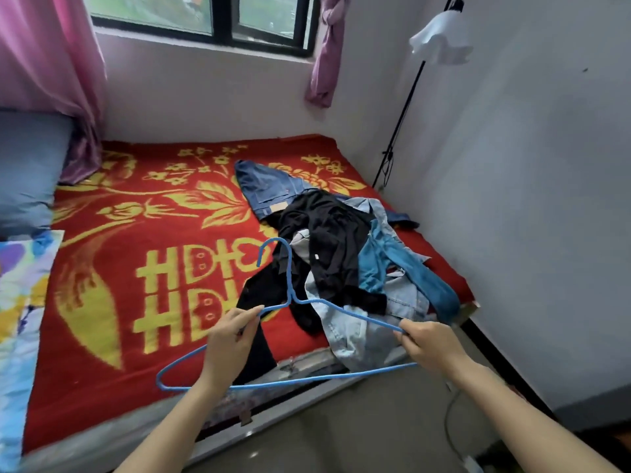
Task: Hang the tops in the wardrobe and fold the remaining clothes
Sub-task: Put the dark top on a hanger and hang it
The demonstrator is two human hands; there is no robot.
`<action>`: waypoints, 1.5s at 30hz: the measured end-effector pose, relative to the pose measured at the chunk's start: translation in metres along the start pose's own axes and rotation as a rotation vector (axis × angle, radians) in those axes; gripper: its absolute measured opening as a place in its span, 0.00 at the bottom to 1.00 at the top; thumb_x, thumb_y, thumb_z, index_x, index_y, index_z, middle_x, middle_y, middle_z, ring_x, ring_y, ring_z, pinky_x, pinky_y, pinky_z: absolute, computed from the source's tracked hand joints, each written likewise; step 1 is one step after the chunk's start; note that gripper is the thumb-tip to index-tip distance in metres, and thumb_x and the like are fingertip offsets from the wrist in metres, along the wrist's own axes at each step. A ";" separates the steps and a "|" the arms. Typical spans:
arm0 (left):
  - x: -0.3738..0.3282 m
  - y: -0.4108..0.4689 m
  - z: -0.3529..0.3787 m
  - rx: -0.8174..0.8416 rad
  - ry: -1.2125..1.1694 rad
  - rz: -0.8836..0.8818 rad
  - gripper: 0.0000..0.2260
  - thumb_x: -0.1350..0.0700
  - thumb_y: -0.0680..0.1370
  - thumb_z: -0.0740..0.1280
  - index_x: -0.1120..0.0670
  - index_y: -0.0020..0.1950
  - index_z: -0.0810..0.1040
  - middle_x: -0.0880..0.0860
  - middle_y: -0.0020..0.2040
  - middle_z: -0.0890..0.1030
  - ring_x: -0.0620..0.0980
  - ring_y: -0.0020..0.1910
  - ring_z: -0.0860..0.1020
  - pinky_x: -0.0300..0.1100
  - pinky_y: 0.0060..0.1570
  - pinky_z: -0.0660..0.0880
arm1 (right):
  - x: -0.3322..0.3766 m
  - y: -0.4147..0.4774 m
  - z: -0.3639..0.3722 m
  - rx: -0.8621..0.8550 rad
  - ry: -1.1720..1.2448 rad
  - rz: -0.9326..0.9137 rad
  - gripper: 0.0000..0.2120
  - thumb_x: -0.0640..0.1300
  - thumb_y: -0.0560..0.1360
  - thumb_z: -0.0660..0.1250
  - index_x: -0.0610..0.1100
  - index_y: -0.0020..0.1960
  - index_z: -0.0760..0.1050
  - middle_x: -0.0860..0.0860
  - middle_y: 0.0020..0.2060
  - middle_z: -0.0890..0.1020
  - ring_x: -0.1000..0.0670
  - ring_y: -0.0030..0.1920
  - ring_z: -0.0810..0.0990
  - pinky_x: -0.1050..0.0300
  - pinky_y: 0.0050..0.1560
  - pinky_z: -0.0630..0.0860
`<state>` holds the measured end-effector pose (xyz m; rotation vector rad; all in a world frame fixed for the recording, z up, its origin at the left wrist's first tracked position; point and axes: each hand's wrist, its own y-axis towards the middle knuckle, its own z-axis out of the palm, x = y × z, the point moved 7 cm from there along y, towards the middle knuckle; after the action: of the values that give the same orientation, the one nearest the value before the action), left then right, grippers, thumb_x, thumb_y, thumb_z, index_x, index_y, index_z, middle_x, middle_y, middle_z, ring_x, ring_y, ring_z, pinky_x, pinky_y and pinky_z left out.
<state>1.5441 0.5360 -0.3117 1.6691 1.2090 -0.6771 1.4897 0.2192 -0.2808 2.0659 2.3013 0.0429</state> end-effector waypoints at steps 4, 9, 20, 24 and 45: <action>-0.034 0.021 0.035 0.017 0.039 0.131 0.10 0.62 0.76 0.67 0.66 0.53 0.81 0.53 0.35 0.76 0.43 0.35 0.72 0.37 0.31 0.67 | -0.051 -0.003 0.020 0.091 0.024 0.122 0.12 0.52 0.79 0.57 0.49 0.39 0.63 0.49 0.41 0.82 0.45 0.45 0.80 0.56 0.36 0.60; -0.064 0.062 0.100 0.040 0.122 0.191 0.11 0.73 0.71 0.69 0.66 0.52 0.81 0.54 0.37 0.78 0.46 0.35 0.73 0.30 0.33 0.67 | -0.127 0.012 0.033 0.135 0.123 0.177 0.20 0.53 0.79 0.56 0.53 0.32 0.55 0.52 0.34 0.78 0.48 0.42 0.79 0.56 0.34 0.60; -0.097 0.090 0.264 0.101 0.114 0.118 0.09 0.72 0.71 0.69 0.64 0.49 0.83 0.46 0.37 0.77 0.34 0.35 0.74 0.25 0.34 0.67 | -0.250 0.045 0.058 0.203 0.264 0.209 0.19 0.51 0.80 0.57 0.52 0.31 0.56 0.46 0.42 0.82 0.45 0.45 0.78 0.54 0.35 0.60; -0.088 0.097 0.287 0.133 0.148 0.093 0.10 0.72 0.70 0.71 0.63 0.49 0.83 0.51 0.37 0.79 0.41 0.35 0.75 0.28 0.33 0.69 | -0.239 0.072 0.066 0.235 0.362 0.112 0.19 0.52 0.80 0.56 0.52 0.32 0.57 0.55 0.31 0.71 0.46 0.41 0.76 0.53 0.33 0.58; -0.003 0.278 0.399 0.208 0.106 0.011 0.06 0.69 0.68 0.73 0.63 0.43 0.84 0.55 0.37 0.83 0.44 0.38 0.76 0.42 0.39 0.73 | -0.284 0.292 0.123 0.382 0.802 0.215 0.19 0.51 0.75 0.67 0.51 0.28 0.65 0.56 0.25 0.66 0.58 0.28 0.64 0.58 0.35 0.61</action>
<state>1.8345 0.1510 -0.3719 1.9036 1.2369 -0.7357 1.8164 -0.0332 -0.3828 2.8944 2.6156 0.5841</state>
